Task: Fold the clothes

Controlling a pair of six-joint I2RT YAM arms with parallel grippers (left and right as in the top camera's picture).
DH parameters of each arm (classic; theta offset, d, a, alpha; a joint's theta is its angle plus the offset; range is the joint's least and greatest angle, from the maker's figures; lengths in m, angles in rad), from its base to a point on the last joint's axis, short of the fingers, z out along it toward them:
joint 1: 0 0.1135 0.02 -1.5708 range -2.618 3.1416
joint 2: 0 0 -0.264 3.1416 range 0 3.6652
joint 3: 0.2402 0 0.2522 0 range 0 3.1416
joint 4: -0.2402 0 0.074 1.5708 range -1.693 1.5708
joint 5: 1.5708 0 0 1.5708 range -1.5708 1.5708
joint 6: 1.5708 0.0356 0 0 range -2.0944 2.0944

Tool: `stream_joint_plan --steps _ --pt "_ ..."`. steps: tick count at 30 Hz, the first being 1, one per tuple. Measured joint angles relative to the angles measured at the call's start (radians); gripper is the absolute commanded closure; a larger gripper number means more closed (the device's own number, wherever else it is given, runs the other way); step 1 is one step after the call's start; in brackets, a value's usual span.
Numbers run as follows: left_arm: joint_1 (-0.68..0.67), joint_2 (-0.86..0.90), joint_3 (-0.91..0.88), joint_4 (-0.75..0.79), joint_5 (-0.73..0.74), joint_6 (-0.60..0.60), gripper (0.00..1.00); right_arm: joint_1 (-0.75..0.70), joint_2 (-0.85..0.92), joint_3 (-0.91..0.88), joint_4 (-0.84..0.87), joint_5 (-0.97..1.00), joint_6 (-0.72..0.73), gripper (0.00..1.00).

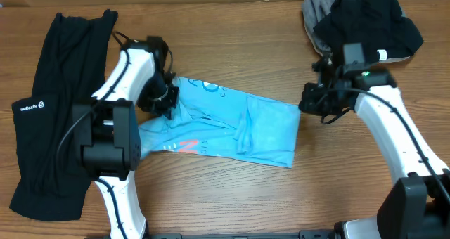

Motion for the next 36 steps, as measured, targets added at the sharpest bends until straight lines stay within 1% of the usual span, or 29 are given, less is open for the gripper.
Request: stream_joint_plan --steps 5,11,17,23,27,32,36 --pt "-0.01 0.0 0.066 -0.029 -0.005 0.002 0.96 0.027 0.05 -0.117 0.154 -0.09 0.019 0.96" --pt "-0.023 0.0 0.069 -0.039 -0.005 0.003 0.96 0.028 0.127 -0.217 0.24 -0.122 0.08 0.96" --pt "-0.023 0.0 0.099 -0.052 0.0 0.011 0.96 0.028 0.15 -0.306 0.343 -0.135 0.154 0.96" --pt "-0.047 -0.004 0.137 -0.051 0.105 0.056 0.96 0.025 0.15 -0.319 0.367 -0.154 0.183 0.96" --pt "-0.116 -0.011 0.145 -0.052 0.158 0.067 0.96 0.025 0.15 -0.319 0.367 -0.157 0.192 0.96" --pt "-0.265 -0.012 0.151 -0.051 0.188 0.075 0.96 0.025 0.15 -0.32 0.367 -0.157 0.194 0.96" --pt "-0.366 -0.012 0.19 -0.051 0.194 0.075 0.96 0.025 0.15 -0.32 0.367 -0.157 0.194 0.96"
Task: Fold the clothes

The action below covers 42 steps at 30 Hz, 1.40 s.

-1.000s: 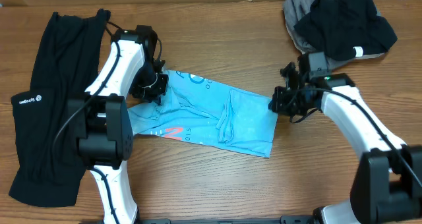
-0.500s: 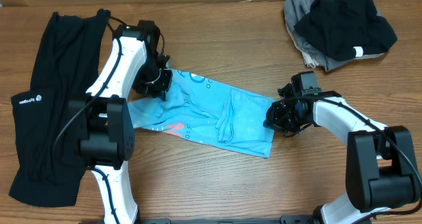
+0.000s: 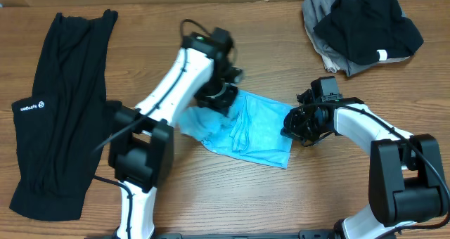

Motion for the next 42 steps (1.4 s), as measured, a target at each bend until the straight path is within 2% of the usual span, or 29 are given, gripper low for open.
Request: stream_joint_plan --steps 12,18,36,42 --pt "-0.175 -0.002 0.079 0.041 0.01 -0.039 0.96 0.0 0.0 0.0 0.0 0.0 0.0 0.96" --pt "-0.189 -0.002 0.08 0.065 0.01 -0.098 0.96 0.0 0.0 0.0 0.002 0.0 0.0 0.96" --pt "-0.189 -0.002 0.08 0.12 0.151 -0.211 0.96 -0.001 0.0 -0.006 0.028 -0.02 0.0 0.96" --pt "-0.189 -0.002 0.08 0.13 0.158 -0.234 0.96 -0.04 -0.001 0.003 0.018 -0.068 0.0 0.96"
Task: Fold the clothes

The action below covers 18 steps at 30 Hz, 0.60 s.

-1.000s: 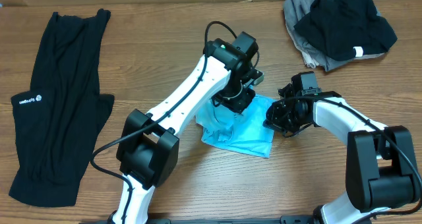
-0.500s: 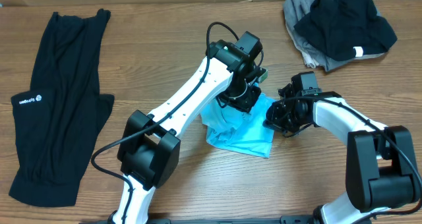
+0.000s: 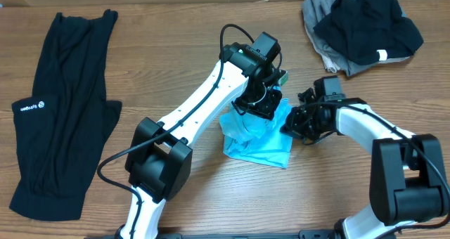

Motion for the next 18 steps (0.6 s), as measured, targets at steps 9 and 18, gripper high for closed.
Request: stream_joint_plan --steps 9,18 --pt "-0.009 0.0 0.0 0.032 0.01 -0.015 0.95 -0.179 -0.181 0.183 -0.171 -0.04 -0.006 0.96" --pt "-0.084 0.0 0.0 0.066 0.03 -0.03 0.0 -0.377 -0.344 0.293 -0.266 -0.048 -0.04 0.96"
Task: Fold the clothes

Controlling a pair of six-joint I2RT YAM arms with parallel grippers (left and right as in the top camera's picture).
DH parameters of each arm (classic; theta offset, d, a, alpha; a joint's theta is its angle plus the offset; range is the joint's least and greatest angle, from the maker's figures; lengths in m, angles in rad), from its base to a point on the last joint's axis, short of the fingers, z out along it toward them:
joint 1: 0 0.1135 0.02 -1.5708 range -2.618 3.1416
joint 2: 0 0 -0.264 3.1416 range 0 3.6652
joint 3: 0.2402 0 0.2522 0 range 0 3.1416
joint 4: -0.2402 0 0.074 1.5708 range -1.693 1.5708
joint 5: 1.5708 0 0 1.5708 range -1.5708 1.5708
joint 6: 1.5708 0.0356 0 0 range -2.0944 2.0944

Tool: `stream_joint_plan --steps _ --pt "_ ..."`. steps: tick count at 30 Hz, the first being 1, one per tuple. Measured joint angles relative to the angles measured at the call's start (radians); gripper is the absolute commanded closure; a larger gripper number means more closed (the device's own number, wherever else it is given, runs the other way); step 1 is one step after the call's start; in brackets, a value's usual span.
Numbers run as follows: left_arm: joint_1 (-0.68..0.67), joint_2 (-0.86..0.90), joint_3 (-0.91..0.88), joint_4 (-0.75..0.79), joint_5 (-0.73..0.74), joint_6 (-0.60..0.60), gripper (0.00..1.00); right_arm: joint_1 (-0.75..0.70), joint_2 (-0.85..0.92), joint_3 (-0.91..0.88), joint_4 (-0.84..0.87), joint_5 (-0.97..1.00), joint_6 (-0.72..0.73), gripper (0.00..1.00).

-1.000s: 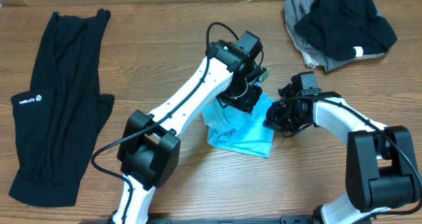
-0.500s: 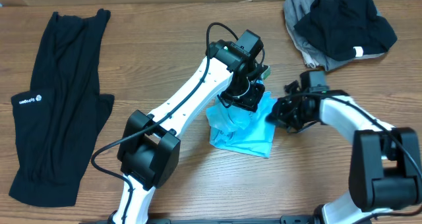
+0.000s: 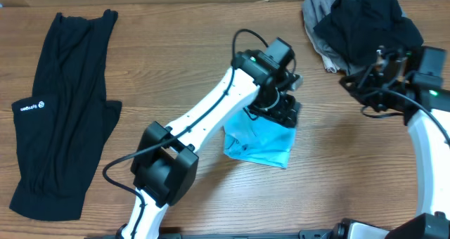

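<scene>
A light blue shirt (image 3: 256, 144) lies folded into a small square near the middle of the table. My left gripper (image 3: 281, 112) is down on its upper right corner, shut on the cloth that was brought over from the left. Off to the right, my right gripper (image 3: 355, 81) hangs above the bare table, apart from the shirt, and its fingers are too dark to read. A long black garment (image 3: 63, 112) lies spread flat at the far left.
A pile at the back right holds a black garment (image 3: 369, 28) on top of a grey one (image 3: 316, 14), just behind my right gripper. The wooden table (image 3: 211, 49) has its far edge along the top of the view.
My right gripper has left the shirt's right edge and now sits up and to the right near the pile. My left gripper has moved a little further right, and the folded layer lies flatter.
The blue shirt lay spread wide, my left gripper on its left end and my right gripper by its right end. My left gripper then stood further right at each moment, the shirt doubling over while the right gripper held the right edge. Now it is a compact square.
</scene>
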Motion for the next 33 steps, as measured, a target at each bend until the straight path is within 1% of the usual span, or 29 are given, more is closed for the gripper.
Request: stream_joint_plan --steps 5,9,11,13,15,18,19,20,23,26,30,33 --pt "-0.023 0.0 0.0 0.024 -0.001 0.0 0.0 -0.063 -0.003 0.0 -0.03 -0.001 -0.022 0.96" --pt "0.032 0.0 0.052 0.002 -0.001 0.0 0.0 -0.067 -0.004 0.0 -0.048 -0.007 -0.056 0.95" --pt "0.091 0.0 0.12 -0.028 0.0 0.0 0.0 -0.067 -0.004 0.0 -0.059 -0.011 -0.075 0.91" --pt "0.183 0.0 0.21 -0.061 -0.001 0.0 0.0 -0.063 -0.004 0.0 -0.078 -0.017 -0.109 0.83" --pt "0.288 0.0 0.299 -0.077 0.0 0.0 0.0 -0.048 -0.004 0.0 -0.091 -0.026 -0.151 0.72" --pt "0.433 -0.011 0.363 -0.081 0.0 0.0 0.0 0.029 -0.004 0.0 -0.09 -0.03 -0.216 0.59" --pt "0.48 -0.015 0.369 -0.082 0.0 0.0 0.0 0.06 -0.004 0.0 -0.084 -0.025 -0.233 0.5" --pt "0.527 -0.018 0.372 -0.085 -0.001 0.0 0.0 0.121 -0.004 0.0 -0.069 -0.012 -0.251 0.44" --pt "0.596 -0.018 0.372 -0.108 0.0 0.005 0.0 0.276 0.003 0.0 -0.02 0.056 -0.278 0.4" --pt "0.621 -0.018 0.372 -0.123 0.0 0.025 0.0 0.437 0.048 0.001 0.022 0.121 -0.28 0.36" --pt "0.623 -0.018 0.372 -0.14 -0.014 0.051 0.0 0.555 0.158 0.001 0.063 0.163 -0.275 0.36" --pt "0.623 -0.018 0.372 -0.142 -0.034 0.067 0.0 0.611 0.256 0.001 0.105 0.182 -0.27 0.36"
